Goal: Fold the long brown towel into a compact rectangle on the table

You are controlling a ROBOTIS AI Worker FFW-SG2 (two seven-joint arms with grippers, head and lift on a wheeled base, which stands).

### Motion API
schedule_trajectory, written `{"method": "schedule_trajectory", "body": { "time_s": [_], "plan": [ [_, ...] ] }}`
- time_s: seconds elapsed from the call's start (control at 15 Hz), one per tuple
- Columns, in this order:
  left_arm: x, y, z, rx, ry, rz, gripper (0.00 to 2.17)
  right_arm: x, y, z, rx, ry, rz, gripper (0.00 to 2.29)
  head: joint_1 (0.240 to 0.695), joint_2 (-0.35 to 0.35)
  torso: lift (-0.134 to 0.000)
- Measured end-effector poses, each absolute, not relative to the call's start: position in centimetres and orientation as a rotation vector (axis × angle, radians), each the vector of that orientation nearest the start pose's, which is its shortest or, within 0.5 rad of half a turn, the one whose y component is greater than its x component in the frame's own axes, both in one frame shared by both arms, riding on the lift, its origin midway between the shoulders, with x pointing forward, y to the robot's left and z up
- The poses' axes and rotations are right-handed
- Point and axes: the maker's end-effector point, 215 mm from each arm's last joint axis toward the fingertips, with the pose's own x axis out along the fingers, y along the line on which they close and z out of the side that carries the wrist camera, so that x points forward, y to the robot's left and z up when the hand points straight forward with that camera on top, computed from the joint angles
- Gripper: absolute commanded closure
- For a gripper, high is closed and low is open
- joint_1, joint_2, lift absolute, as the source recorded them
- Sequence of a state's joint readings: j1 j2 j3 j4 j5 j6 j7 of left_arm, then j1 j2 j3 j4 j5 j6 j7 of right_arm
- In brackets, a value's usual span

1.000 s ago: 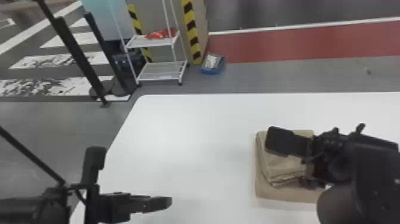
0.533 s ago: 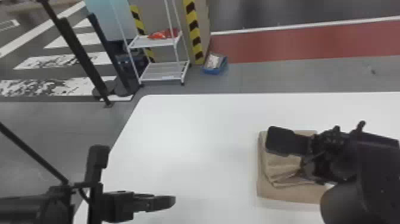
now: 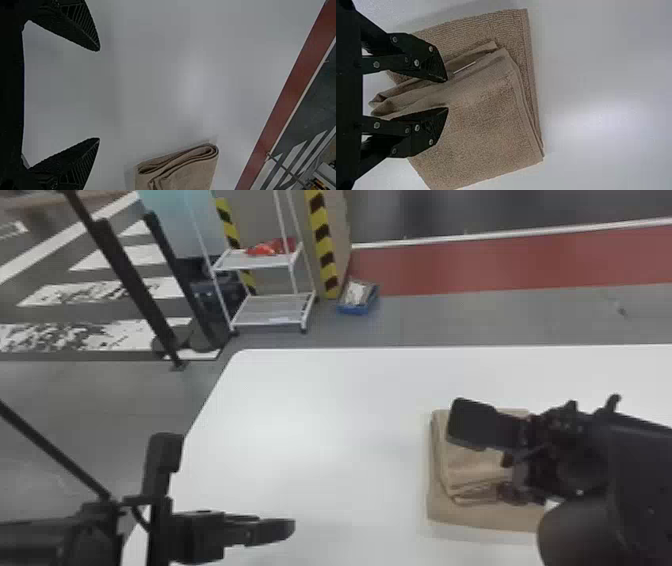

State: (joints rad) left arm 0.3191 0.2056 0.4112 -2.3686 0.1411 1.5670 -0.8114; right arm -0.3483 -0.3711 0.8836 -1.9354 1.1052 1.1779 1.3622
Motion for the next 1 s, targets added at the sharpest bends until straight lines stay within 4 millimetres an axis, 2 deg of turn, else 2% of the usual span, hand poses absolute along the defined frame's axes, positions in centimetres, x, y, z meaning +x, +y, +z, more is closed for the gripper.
{"method": "schedule_trajectory", "body": {
  "time_s": [0.4, 0.73, 0.8, 1.0],
  "plan": [
    [32.7, 27.8, -41.6, -0.374, 0.962, -0.398, 0.08, 44.4, -9.1, -40.9, -1.069, 0.872, 0.872, 0.74, 0.695, 0.269, -0.124],
    [32.7, 28.0, -41.7, -0.377, 0.964, -0.392, 0.08, 43.9, -9.6, -40.6, -1.075, 0.861, 0.878, 0.73, 0.695, 0.27, -0.124],
    [32.6, 28.0, -41.7, -0.378, 0.964, -0.392, 0.08, 43.8, -9.7, -40.7, -1.075, 0.862, 0.878, 0.5, 0.695, 0.269, -0.124],
    [32.6, 28.1, -41.9, -0.379, 0.968, -0.389, 0.08, 43.3, -10.3, -41.2, -1.07, 0.876, 0.873, 0.45, 0.695, 0.264, -0.124]
  ]
}}
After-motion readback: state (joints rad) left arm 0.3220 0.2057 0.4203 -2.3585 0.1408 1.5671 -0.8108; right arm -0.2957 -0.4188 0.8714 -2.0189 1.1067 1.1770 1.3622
